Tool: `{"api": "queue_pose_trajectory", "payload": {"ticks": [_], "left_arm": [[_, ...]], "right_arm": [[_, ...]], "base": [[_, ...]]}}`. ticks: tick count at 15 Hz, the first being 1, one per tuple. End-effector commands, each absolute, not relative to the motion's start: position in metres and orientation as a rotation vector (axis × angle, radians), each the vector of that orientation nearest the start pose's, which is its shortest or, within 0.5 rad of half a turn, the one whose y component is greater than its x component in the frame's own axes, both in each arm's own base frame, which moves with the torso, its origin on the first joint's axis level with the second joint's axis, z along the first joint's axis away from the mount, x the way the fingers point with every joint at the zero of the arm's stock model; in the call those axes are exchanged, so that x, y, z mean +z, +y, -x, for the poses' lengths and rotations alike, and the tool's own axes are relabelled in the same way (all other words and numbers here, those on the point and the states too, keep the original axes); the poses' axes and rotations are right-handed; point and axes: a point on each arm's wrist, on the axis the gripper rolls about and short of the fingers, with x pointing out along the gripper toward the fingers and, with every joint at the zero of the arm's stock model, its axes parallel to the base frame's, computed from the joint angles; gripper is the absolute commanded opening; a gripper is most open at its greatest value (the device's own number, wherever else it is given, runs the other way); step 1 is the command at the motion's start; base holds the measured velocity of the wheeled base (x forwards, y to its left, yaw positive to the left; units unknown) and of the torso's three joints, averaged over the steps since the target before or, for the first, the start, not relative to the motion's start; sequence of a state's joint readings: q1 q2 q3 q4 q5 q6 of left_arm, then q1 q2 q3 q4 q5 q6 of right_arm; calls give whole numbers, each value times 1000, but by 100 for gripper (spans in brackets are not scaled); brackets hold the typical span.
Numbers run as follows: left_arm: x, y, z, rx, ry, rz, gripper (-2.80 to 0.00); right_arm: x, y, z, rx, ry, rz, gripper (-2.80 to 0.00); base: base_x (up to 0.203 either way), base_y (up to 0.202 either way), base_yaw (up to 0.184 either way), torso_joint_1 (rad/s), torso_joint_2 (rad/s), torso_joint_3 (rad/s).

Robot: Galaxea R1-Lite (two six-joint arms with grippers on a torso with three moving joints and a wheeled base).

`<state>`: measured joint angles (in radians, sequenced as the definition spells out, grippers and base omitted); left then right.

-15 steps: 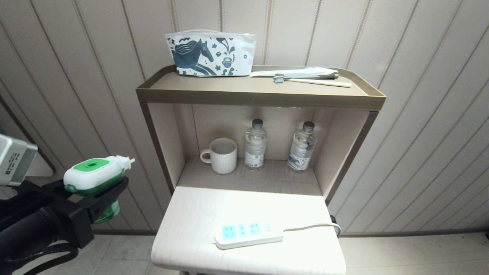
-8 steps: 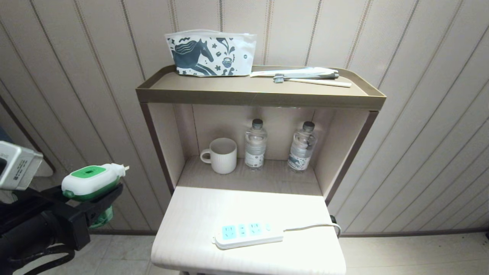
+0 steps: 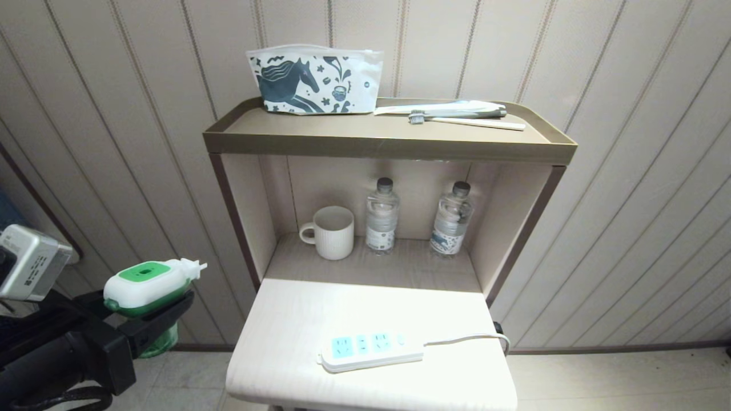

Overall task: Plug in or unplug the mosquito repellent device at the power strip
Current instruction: Place the mosquito repellent liquid on the table

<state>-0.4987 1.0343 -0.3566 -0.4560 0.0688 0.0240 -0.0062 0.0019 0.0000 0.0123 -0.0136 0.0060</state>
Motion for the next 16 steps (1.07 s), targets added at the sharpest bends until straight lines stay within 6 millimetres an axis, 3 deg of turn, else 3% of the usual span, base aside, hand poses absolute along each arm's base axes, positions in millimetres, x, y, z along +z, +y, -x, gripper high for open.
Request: {"api": "queue_pose_trajectory", "payload": {"ticks": [1,9,16], "left_arm": [[183,-61,-115,-446,212,-86,-280],[180,-61,-114,-452,218,-90,-280],[185,-62,-113,-497,193,-75,-280]], "right_arm": [[74,0,23,-20,15,-6,-280],[74,0,23,-20,15,-6,-280],[74,0,23,-20,15,-6,-280]], "base": [[0,0,0,0,0,0],[-8,0,0,1,0,0],[-182,0,3,2,1,3]]}}
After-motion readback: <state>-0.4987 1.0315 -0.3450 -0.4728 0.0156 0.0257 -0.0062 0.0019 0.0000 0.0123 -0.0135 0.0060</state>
